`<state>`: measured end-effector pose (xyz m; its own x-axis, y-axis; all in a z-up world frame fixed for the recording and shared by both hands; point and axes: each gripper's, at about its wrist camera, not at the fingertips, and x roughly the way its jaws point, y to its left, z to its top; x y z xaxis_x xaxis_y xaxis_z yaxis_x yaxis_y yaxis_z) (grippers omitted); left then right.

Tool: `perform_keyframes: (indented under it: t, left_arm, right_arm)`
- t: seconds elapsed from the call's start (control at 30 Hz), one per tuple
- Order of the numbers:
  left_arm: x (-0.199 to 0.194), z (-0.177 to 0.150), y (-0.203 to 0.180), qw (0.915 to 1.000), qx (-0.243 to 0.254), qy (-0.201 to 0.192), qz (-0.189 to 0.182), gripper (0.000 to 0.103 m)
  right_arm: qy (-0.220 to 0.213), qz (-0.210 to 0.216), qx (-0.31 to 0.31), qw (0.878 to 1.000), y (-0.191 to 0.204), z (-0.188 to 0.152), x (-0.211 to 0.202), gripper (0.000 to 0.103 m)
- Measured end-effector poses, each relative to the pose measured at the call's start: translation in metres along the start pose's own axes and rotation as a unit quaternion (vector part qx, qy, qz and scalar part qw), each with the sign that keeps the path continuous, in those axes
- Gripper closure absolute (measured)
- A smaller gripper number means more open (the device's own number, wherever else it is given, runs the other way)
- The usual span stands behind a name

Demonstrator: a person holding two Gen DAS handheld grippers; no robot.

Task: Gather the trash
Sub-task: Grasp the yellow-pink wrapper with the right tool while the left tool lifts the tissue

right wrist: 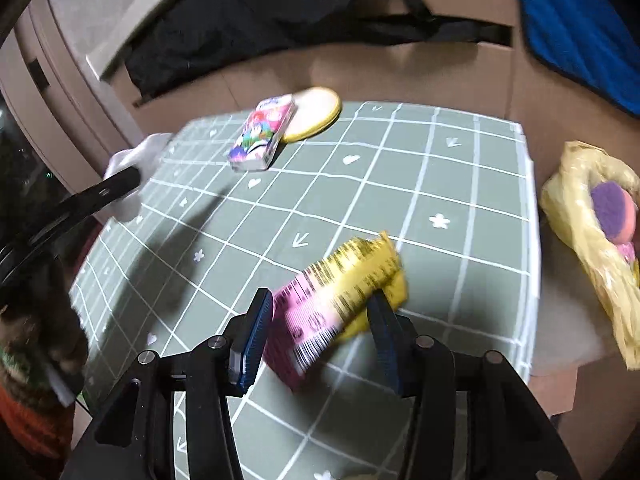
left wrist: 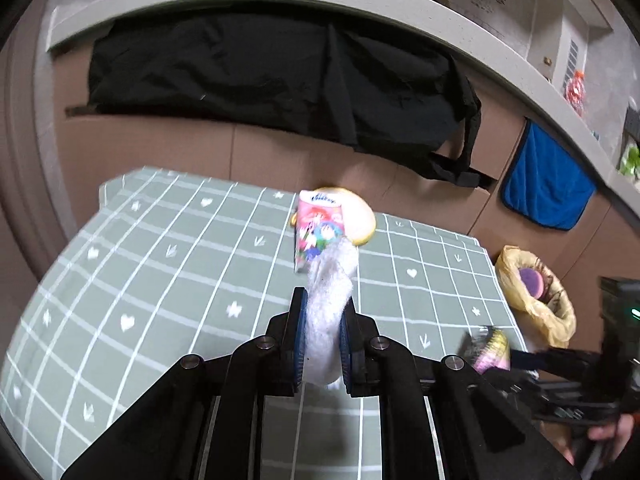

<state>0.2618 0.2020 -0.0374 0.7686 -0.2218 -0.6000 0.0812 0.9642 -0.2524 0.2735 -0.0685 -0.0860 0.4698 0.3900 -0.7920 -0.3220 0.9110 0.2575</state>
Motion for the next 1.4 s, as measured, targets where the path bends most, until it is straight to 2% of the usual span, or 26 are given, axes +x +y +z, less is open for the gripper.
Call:
perform_keyframes:
  t: [0.17,0.27,0.37,0.47,0.6,0.77,0.93,0.97,1.0,1.03,1.13,1.17,1.4]
  left_arm:
    - [-0.009,-0.018,0.014,0.9993,-0.035,0.008,-0.009,0.088]
    - [-0.007,-0.027,0.014,0.9988,-0.042,0.021,-0.014,0.088]
    - [-0.005,-0.035,0.012,0.9982,-0.046,0.033,-0.019,0.088]
    - [-0.004,-0.042,0.009,0.9983,-0.043,0.034,-0.019,0.088]
    - [-0.001,-0.047,0.004,0.9978,-0.047,0.038,-0.027,0.088]
    - [-0.002,-0.052,-0.004,0.9978,-0.041,0.036,-0.039,0.088]
    - [-0.006,-0.055,-0.007,0.9989,-0.029,0.029,-0.022,0.088]
    - [-0.006,-0.056,-0.007,0.9989,-0.029,0.03,-0.02,0.088]
    - [-0.004,-0.057,-0.006,0.9988,-0.03,0.033,-0.018,0.088]
    - [-0.004,-0.057,-0.005,0.9988,-0.032,0.034,-0.017,0.088]
    - [-0.004,-0.053,-0.007,0.999,-0.029,0.032,-0.013,0.088]
    - [-0.005,-0.05,-0.009,0.9992,-0.026,0.028,-0.011,0.088]
    - [-0.02,-0.011,-0.057,0.9997,0.014,-0.019,-0.007,0.088]
  right_arm:
    - [0.022,-0.025,-0.027,0.999,0.011,0.011,0.02,0.056]
    - [0.017,-0.046,-0.049,0.998,0.019,0.007,0.022,0.056]
    - [-0.011,-0.065,-0.063,0.996,0.024,-0.002,0.009,0.057]
    - [-0.049,-0.03,-0.047,0.997,0.018,-0.009,-0.019,0.057]
    - [-0.058,-0.026,0.0,0.998,0.004,-0.011,-0.035,0.056]
    - [-0.023,-0.002,0.043,0.999,-0.003,-0.008,-0.011,0.056]
    - [0.005,0.013,0.052,0.999,0.003,-0.001,0.02,0.055]
    - [0.006,0.013,0.046,0.999,0.005,0.0,0.022,0.056]
    - [0.004,0.014,0.037,0.999,0.008,0.001,0.024,0.061]
    - [-0.003,0.024,0.024,0.999,0.011,0.002,0.023,0.072]
    - [-0.033,0.034,-0.005,0.999,0.017,0.004,0.01,0.077]
    - [-0.039,0.037,-0.011,0.999,0.017,0.004,0.005,0.081]
    - [-0.103,0.034,-0.044,0.993,0.003,0.021,-0.049,0.081]
